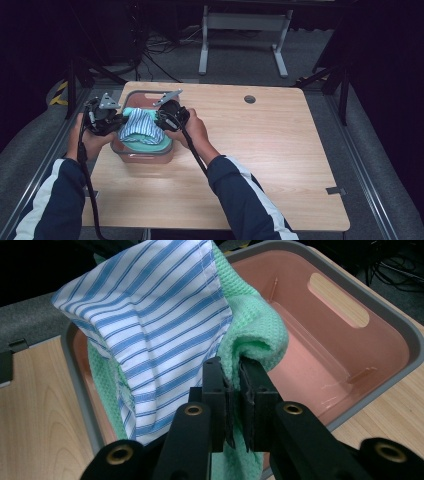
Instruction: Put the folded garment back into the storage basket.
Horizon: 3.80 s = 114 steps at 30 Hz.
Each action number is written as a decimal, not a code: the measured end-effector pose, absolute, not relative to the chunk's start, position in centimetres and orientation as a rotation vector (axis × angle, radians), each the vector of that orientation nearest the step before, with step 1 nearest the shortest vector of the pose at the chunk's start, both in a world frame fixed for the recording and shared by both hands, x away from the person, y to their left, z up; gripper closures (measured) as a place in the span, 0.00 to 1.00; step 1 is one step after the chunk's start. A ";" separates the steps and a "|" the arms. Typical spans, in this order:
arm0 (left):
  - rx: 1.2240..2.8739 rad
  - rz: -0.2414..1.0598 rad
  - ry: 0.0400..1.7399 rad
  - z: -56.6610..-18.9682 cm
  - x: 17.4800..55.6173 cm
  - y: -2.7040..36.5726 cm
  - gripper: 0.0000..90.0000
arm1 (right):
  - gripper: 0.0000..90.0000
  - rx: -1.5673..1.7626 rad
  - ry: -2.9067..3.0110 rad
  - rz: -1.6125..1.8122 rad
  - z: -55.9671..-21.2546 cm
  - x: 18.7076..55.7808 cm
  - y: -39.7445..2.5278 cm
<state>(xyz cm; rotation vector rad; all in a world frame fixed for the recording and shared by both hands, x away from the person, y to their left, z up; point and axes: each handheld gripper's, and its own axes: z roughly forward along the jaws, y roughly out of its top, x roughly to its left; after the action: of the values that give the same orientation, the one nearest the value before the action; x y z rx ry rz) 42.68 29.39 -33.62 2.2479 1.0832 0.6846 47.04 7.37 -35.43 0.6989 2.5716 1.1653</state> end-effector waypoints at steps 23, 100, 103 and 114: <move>2.278 0.691 1.134 -36.2 43.8 29.4 0.91 | 0.90 0.730 2.621 1.102 -38.6 48.3 8.2; 2.275 0.712 0.762 -37.4 34.2 20.4 0.24 | 0.29 0.683 2.411 0.892 -36.5 41.1 -10.5; 2.275 0.693 0.743 -37.7 33.7 20.0 0.24 | 0.29 0.694 2.402 0.891 -36.6 40.6 -11.8; 2.306 0.678 0.651 -39.2 32.3 18.6 0.24 | 0.28 0.769 2.376 0.858 -38.3 39.0 -16.1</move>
<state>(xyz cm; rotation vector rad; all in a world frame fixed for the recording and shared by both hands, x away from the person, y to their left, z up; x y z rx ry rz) 32.33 18.64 -39.25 2.3060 0.6505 0.6784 38.98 -16.07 -38.35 0.7692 2.3758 0.8577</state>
